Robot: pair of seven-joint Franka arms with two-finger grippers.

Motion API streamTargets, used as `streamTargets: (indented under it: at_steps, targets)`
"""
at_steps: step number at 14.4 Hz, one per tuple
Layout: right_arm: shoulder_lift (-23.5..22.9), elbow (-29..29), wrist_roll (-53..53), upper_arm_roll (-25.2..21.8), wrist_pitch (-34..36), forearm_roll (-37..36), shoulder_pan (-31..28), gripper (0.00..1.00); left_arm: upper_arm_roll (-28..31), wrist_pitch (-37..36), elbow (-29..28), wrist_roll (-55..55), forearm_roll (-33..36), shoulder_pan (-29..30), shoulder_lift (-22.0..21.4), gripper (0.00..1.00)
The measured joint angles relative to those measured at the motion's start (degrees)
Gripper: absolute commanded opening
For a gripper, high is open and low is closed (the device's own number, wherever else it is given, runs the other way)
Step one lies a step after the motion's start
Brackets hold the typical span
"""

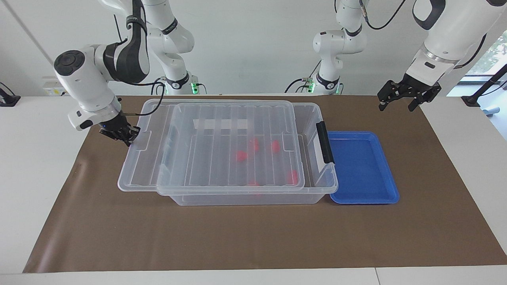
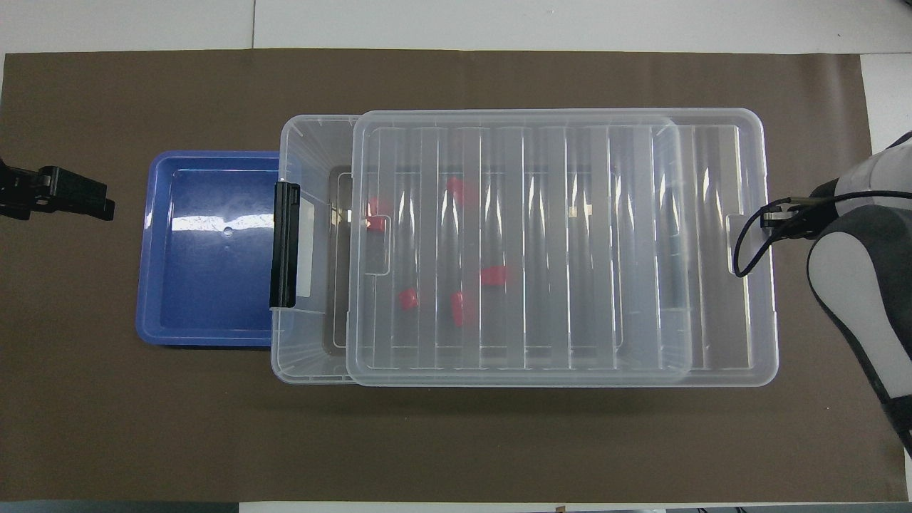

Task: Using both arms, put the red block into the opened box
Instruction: 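Slide the clear lid back over the box with the right gripper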

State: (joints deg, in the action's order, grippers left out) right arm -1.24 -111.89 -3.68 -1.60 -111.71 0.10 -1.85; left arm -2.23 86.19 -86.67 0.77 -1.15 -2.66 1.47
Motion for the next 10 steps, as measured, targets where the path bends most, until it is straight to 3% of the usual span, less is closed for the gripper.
streamTargets:
  at_steps: [10]
  targets:
    - [0.3, -0.2, -9.0, 0.1, -0.2, 0.0, 5.8, 0.0, -0.1, 2.8, -3.3, 2.9, 0.0, 0.0, -1.6, 1.0]
